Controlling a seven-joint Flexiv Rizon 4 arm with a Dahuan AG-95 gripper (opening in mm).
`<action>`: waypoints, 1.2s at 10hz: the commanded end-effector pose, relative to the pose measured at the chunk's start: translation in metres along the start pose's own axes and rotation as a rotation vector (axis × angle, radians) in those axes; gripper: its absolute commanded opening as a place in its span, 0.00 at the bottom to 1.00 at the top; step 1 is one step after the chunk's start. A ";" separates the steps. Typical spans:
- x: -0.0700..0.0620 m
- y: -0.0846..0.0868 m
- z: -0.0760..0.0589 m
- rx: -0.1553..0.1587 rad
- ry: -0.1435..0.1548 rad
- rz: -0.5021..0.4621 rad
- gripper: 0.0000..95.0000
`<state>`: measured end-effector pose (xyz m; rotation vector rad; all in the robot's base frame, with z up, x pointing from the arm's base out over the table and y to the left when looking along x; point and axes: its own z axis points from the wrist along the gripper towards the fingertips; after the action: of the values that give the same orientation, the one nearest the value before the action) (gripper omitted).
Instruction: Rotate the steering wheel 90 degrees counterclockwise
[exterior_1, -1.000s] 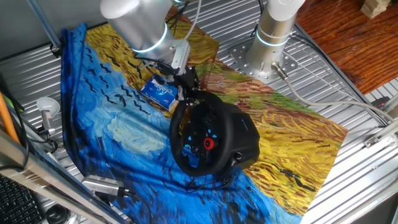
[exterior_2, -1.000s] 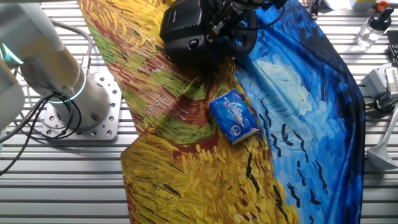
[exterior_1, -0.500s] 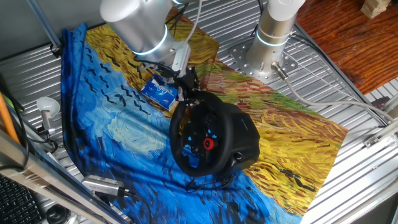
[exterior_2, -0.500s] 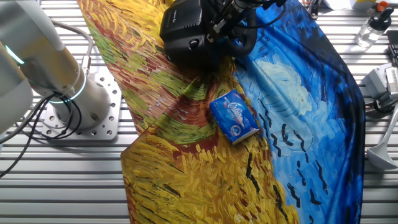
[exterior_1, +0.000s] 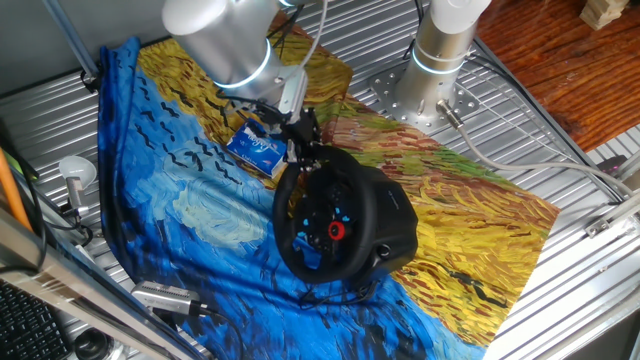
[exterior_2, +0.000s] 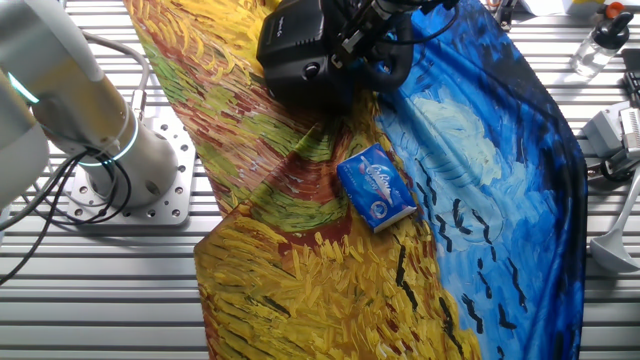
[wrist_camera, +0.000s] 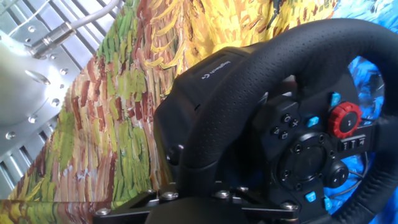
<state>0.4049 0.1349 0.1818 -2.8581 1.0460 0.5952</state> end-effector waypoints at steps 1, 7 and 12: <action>0.001 0.000 -0.001 0.002 -0.004 0.016 0.60; -0.001 -0.002 -0.003 0.002 -0.014 0.117 0.60; -0.010 -0.001 -0.015 -0.008 -0.023 0.195 0.60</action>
<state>0.4027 0.1411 0.2007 -2.7597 1.3408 0.6509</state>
